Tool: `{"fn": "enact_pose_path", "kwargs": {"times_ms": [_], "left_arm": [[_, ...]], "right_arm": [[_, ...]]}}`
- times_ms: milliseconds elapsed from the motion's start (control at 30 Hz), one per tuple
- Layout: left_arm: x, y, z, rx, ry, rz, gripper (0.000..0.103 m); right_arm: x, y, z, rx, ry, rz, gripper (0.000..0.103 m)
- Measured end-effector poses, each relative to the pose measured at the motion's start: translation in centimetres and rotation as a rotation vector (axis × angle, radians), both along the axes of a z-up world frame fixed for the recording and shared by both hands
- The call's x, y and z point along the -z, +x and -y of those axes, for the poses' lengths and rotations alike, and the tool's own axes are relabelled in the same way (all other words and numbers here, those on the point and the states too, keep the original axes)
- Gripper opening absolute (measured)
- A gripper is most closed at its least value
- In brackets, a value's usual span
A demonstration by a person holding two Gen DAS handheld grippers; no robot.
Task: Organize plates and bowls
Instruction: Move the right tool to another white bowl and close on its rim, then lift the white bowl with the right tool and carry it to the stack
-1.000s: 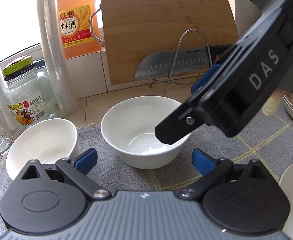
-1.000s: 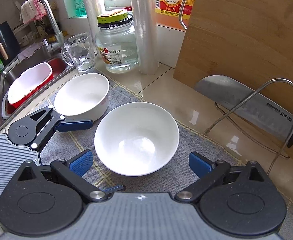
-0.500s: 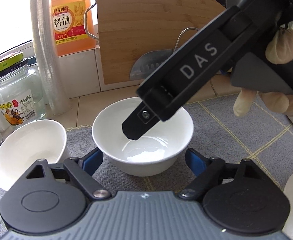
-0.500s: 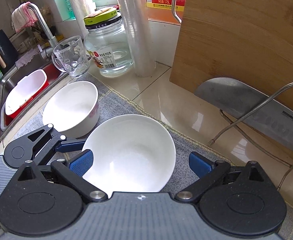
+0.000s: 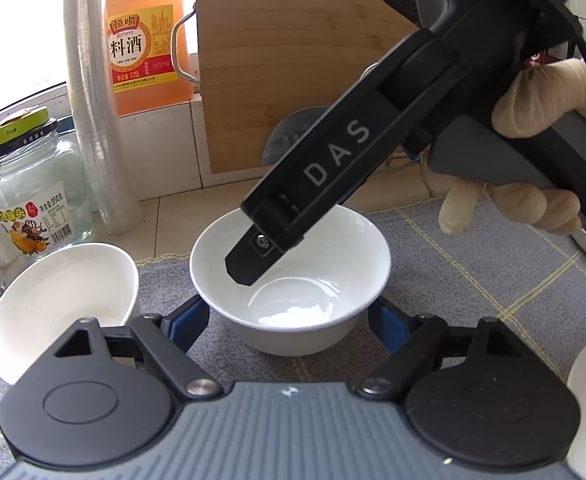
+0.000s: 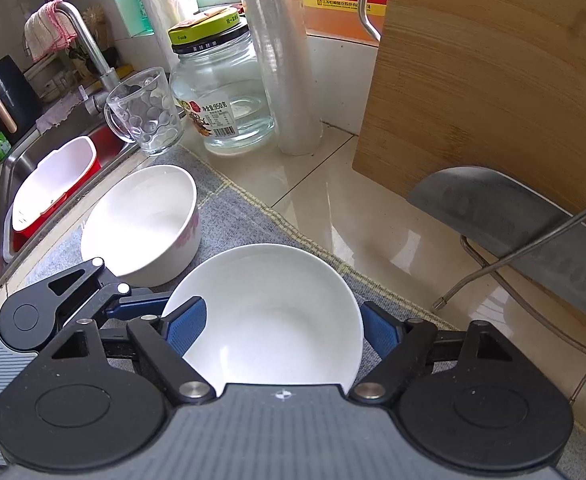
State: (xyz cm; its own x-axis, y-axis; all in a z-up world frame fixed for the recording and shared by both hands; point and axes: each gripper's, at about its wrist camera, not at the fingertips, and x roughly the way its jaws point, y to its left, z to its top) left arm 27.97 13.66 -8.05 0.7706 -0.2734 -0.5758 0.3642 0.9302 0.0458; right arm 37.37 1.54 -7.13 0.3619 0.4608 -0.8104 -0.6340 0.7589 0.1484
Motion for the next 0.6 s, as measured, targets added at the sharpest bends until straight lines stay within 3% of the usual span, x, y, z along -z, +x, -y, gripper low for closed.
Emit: {"fn": "enact_pose_path", "kwargs": {"times_ms": [600], "left_arm": [[-1.0,-0.6,0.0,0.036,0.022,-0.011,0.086]], "right_arm": [[-0.2,-0.4,0.0,0.011,0.006,-0.028,0.087]]}}
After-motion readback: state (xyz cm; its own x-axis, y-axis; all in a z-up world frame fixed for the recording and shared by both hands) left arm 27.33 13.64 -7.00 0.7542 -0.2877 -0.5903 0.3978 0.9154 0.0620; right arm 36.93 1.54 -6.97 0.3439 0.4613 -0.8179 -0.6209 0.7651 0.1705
